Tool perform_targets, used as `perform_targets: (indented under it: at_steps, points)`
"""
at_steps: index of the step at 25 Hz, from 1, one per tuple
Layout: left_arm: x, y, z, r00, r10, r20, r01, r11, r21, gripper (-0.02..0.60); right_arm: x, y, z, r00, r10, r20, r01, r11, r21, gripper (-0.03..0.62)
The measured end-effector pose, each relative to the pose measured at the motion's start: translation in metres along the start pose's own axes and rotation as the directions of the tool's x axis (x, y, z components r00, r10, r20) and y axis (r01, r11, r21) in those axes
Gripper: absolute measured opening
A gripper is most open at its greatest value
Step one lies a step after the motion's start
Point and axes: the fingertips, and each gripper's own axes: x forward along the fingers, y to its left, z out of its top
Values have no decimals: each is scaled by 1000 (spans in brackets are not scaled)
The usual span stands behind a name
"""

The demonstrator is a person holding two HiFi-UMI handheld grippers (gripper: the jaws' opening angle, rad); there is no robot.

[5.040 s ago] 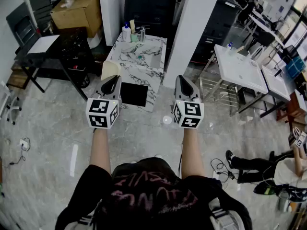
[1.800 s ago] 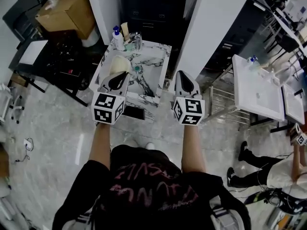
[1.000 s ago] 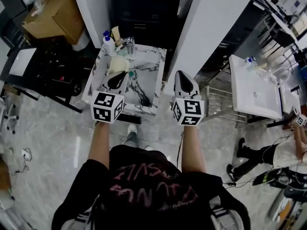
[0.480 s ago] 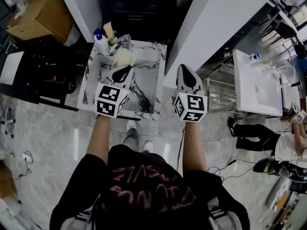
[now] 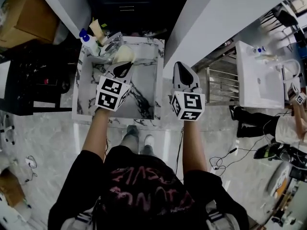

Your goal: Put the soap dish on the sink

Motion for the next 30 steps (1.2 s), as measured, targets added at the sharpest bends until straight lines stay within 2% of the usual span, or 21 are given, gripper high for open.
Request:
perform_targets:
  at_steps: [6,14,23,30]
  points:
    - [54,15,-18,996,-59,-71,60,998,7,20,31,-9,-21,999,-15,-46,16,1000,10,14]
    - [116,26,-46,979,-118,-165,121,993,9,21,64,-20,-47,995,-29,-96,31,999,14,14]
    - [158,37,-79,957,-136,-254,142,990,3,21,92,-32,-74,991,-40,-127,46,998,44,14]
    - [175,30,-86,941,-158,-300,174,984,29,26,100,-37,-80,989,-45,-140,51,998,40,14]
